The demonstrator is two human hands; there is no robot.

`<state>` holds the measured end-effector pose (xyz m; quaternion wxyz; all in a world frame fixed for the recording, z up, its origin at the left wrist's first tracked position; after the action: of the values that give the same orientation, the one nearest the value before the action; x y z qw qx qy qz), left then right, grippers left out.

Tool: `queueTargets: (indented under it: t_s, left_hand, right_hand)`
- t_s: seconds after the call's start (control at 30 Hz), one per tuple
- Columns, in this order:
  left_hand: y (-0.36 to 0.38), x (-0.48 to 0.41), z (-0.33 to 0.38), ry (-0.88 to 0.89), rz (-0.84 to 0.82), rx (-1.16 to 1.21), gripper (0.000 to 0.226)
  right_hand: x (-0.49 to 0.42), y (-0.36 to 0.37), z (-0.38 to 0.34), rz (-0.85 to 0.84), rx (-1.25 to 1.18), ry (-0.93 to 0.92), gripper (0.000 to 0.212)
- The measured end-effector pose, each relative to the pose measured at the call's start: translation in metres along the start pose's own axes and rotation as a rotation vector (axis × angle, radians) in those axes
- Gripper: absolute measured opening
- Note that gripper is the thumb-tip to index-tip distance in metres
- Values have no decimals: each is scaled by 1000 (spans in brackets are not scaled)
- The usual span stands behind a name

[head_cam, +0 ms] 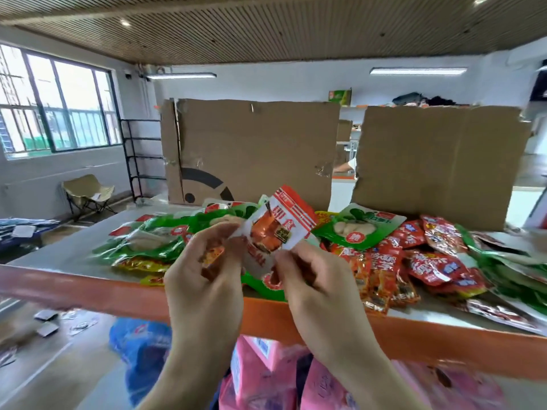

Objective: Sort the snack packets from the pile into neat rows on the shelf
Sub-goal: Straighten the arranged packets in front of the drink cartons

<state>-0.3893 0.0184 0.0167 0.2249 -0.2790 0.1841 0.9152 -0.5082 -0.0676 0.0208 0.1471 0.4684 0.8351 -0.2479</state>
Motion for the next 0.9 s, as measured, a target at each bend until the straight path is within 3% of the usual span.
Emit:
queueTargets:
  t_s: [0.1, 0.2, 0.37, 0.53, 0.67, 0.9]
  left_hand:
    - [9, 5, -7, -93, -103, 140, 18]
    - [29, 5, -10, -181, -335, 189, 7]
    - [57, -5, 10, -93, -586, 91, 11]
    - [87, 6, 20, -25, -607, 148, 10]
    - [119, 26, 18, -74, -597, 184, 14]
    - [204, 91, 47, -83, -732, 293, 21]
  right_hand:
    - [4, -16, -1, 7, -13, -43, 29]
    - [8, -34, -3, -47, 41, -80, 30]
    - [18, -59, -2, -190, 231, -86, 35]
    - [37, -92, 4, -86, 310, -59, 35]
    - [64, -129, 18, -8, 323, 21, 29]
    - [112, -230, 24, 280, 421, 15, 30]
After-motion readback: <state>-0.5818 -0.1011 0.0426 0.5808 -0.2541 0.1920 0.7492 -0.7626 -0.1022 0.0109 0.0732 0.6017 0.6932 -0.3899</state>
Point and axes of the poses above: each hand's wrist, its own x-axis away from the middle knuckle, its own y-axis out of the palm, z = x × y, the point moved 8 cm from there along -x, towards the middle knuckle, and after that the axes turned 6 degrees about y, right-handed, at the moved point
